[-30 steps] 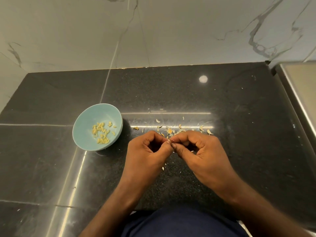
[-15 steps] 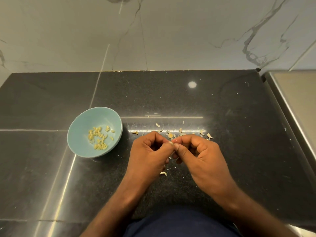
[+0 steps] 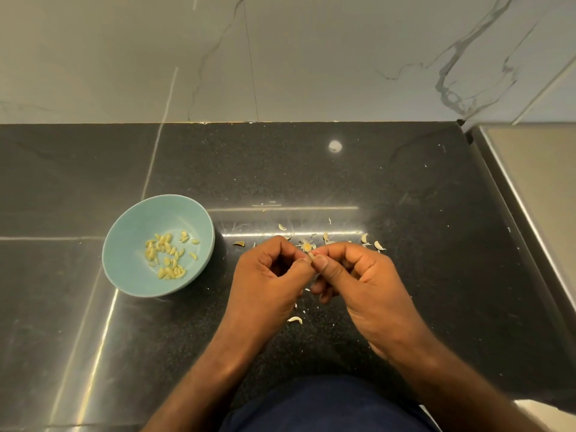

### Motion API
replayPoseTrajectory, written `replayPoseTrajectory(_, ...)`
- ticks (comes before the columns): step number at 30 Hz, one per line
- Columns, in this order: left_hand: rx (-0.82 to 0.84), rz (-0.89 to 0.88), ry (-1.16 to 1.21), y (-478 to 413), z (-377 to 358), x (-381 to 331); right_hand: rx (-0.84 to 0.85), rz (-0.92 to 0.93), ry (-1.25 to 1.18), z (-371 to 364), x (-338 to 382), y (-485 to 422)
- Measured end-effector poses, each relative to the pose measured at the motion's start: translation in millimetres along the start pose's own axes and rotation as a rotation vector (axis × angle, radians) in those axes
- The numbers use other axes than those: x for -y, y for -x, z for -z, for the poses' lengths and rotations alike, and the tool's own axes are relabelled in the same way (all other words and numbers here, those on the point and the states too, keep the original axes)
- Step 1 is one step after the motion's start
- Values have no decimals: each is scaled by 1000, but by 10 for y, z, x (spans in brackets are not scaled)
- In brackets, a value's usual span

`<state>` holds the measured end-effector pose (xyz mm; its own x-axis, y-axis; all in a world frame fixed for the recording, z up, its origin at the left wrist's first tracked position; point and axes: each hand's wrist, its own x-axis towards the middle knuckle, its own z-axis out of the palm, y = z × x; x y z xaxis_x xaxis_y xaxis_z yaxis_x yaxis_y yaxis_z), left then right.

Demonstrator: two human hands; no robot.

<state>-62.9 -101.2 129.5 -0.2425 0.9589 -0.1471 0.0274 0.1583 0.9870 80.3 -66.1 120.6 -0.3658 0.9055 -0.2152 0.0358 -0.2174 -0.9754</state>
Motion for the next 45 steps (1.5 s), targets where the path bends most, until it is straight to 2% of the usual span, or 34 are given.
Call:
replayPoseTrajectory(4, 20, -4, -3, -21, -14, 0, 12, -52, -43, -24, 30, -6)
replayPoseTrajectory(7, -25, 17, -15, -75, -24, 52, -16, -93, -92, -22, 42, -21)
replayPoseTrajectory(11, -66, -17, -77, -133, -5, 139, -30, -92, -40, -17, 26, -35)
replayPoseTrajectory(17, 131, -203, -156, -108, 137, 211, 0, -87, 10, -64, 29, -81)
replayPoseTrajectory(21, 133, -253, -150, -94, 208, 184, 39, -83, 61, -59, 54, -78)
replayPoseTrajectory(24, 127, -345, -308, -111, 234, 195, 81, -101, 109, -53, 55, -70)
replayPoseTrajectory(27, 135, -476, -584, -95, 230, 178, 108, -94, 161, -56, 49, -57)
replayPoseTrajectory(30, 122, -493, -695, -81, 267, 164, 151, -4, 253, -96, 34, -63)
replayPoseTrajectory(32, 120, -453, -657, -72, 293, 136, 167, 111, 334, -125, -8, -70)
replayPoseTrajectory(34, 155, -339, -474, -51, 287, 98, 156, 252, 434, -123, -52, -78)
replayPoseTrajectory(39, 274, 141, 132, -51, 256, -20, 172, 632, 735, 4, -98, -169)
replayPoseTrajectory(42, 251, 289, 226, -62, 213, -65, 166, 662, 753, 60, -108, -217)
replayPoseTrajectory(45, 193, 210, 165, -59, 171, -65, 111, 527, 602, 39, -114, -220)
